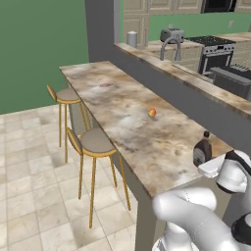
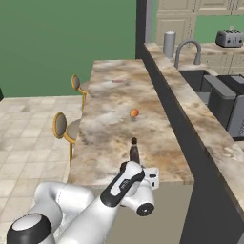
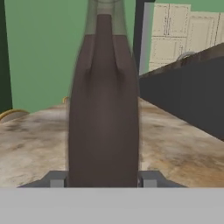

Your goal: Move the syrup bottle and shaker from the cabinet to the dining counter.

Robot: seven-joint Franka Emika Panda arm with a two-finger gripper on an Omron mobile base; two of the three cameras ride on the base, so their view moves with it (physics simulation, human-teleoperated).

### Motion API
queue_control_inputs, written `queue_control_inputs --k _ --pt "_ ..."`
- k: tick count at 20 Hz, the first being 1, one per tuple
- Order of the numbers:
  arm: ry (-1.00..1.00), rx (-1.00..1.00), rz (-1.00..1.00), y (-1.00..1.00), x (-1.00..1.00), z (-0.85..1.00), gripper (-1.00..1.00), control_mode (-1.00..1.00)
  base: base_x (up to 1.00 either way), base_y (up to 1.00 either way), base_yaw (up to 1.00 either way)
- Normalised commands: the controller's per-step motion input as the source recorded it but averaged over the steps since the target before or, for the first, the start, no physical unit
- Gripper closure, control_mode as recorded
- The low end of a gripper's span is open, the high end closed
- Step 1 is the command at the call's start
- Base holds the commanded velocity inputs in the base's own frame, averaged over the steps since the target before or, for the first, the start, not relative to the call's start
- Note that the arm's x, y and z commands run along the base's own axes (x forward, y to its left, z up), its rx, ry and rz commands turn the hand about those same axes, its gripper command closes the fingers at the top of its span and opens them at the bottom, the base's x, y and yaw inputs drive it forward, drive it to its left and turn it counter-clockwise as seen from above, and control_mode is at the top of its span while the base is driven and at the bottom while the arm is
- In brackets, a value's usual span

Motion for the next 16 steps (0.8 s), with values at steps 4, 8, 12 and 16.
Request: queue_control_inputs --k 4,8,12,16 --pt "-0.05 0.02 0.00 -0.21 0.19 -0.20 1.00 -1.00 0.00 0.00 0.00" --pt "-0.05 0.01 0.00 -0.16 0.23 -0.16 1.00 -1.00 0.00 0.00 0.00" --pt "-0.08 0.00 0.00 -0.06 0.17 -0.16 1.00 -1.00 0.00 0.00 0.00" --pt "-0.14 0.00 0.00 0.00 0.03 -0.32 1.00 -1.00 0.00 0.00 0.00"
